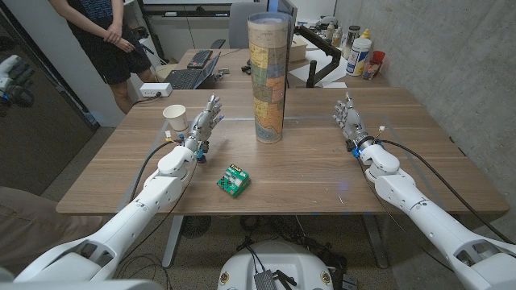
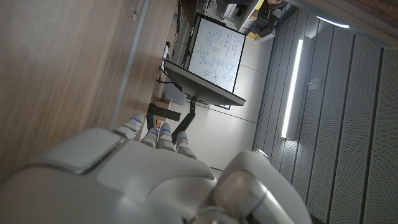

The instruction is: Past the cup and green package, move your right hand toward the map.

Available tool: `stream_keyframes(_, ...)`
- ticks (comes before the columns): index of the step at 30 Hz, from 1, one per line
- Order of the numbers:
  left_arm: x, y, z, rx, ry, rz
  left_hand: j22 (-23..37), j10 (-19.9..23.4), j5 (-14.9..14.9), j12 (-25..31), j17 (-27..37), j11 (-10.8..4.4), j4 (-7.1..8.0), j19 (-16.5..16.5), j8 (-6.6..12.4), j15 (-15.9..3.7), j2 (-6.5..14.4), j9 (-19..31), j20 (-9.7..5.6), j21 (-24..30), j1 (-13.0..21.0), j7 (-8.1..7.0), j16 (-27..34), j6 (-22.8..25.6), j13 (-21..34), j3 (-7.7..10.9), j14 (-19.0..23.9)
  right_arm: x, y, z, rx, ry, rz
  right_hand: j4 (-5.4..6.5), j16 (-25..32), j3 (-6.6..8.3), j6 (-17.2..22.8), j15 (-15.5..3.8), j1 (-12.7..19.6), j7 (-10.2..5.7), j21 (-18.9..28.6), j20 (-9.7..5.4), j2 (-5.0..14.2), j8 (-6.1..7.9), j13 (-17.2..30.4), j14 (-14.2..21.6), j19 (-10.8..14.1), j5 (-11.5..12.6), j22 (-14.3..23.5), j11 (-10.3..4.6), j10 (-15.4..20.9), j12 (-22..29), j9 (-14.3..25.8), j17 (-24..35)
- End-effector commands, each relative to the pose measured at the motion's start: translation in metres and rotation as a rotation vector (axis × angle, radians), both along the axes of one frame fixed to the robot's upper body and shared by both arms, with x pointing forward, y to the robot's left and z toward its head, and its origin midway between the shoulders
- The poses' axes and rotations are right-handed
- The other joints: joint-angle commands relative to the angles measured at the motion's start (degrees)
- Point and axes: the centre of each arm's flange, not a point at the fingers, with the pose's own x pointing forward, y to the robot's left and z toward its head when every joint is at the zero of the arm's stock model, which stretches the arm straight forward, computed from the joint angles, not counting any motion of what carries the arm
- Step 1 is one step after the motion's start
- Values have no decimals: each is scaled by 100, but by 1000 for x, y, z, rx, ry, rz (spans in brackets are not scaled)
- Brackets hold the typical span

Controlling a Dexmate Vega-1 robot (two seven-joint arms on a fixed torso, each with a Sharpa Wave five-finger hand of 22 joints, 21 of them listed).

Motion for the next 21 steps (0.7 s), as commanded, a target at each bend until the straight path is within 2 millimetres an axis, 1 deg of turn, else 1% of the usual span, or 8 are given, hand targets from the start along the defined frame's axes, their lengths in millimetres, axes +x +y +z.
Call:
stream_keyframes(1, 2, -16, -2, -8, 4, -27, 10, 30, 35, 27, 13, -58, -1, -10, 24, -60, 3, 7, 53, 34, 49, -40, 38, 17, 10, -50, -24, 0, -2, -1, -18, 8, -4, -13, 47, -42, -50, -3, 57, 14, 62, -44, -5, 31, 7, -11, -6, 48, 32, 47, 20, 34, 24, 22)
stream_keyframes(4, 1, -18, -1, 1, 3, -36, 10, 37, 35, 26, 13, -70, -1, -13, 27, -76, 4, 7, 41, 32, 51, -49, 34, 29, 10, -50, -37, -3, -3, -1, -30, 9, -8, -18, 55, -45, -40, -26, 61, 19, 76, -94, -5, 31, 7, 13, 33, 51, 31, 44, 59, 49, 24, 22)
stream_keyframes(10, 2, -14, -1, 19, 3, -33, 10, -29, 34, -11, 13, -100, -4, -11, 17, -85, 5, 7, 29, 31, 57, -46, 35, 22, 10, -50, -45, -7, -8, -2, -25, 9, -23, -23, 55, -47, -38, -36, 65, 37, 73, -102, -3, 28, 7, 15, 32, 53, 31, 43, 55, 46, 24, 21)
stream_keyframes(11, 2, -14, -2, 16, -1, -30, 10, -43, 32, -24, 13, -233, -6, -6, -4, -130, 6, 7, 4, 30, 63, -67, 38, -19, 10, -49, -47, -8, -8, -2, -24, 7, -25, -23, 54, -47, -38, -38, 66, 37, 71, -100, -2, 28, 7, 13, 25, 54, 31, 43, 54, 46, 24, 21)
stream_keyframes(12, 1, -14, -2, 16, -2, -30, 9, -4, 31, -15, 12, -273, -8, 7, -22, -226, 8, 6, -44, 34, 68, -77, 46, -58, 9, -49, -31, -8, -8, -2, -26, 7, -27, -24, 54, -47, -38, -39, 66, 37, 70, -98, -2, 27, 7, 13, 23, 54, 31, 44, 56, 46, 24, 21)
stream_keyframes(13, 1, -14, -3, 16, -3, -32, 9, 45, 31, 0, 12, -312, -10, 13, -24, -238, 8, 6, -69, 34, 72, -89, 48, -64, 9, -49, -28, -9, -8, -2, -32, 6, -28, -24, 51, -47, -40, -38, 66, 32, 67, -93, -2, 26, 7, 7, 18, 54, 31, 46, 50, 44, 24, 21)
stream_keyframes(17, 0, -12, -4, 10, -2, -28, 7, -122, 29, -75, 11, -271, -14, 11, -52, -252, 6, 6, -105, 29, 81, -91, 37, -135, 9, -50, -58, -10, -8, -2, -40, 3, -29, -30, 41, -49, -47, -21, 72, 37, 62, -89, -4, 21, 7, -19, 5, 56, 31, 55, 22, 32, 24, 21)
stream_keyframes(21, -1, -9, -5, 3, -6, -20, 7, -147, 28, -85, 11, -254, -15, 8, -58, -248, 5, 6, -116, 27, 82, -92, 32, -156, 9, -50, -75, -12, -8, -1, -44, -4, -32, -79, 32, -52, -86, -8, 136, 178, 53, -76, -42, 12, 7, -50, -17, 66, 31, 58, -18, 17, 24, 20)
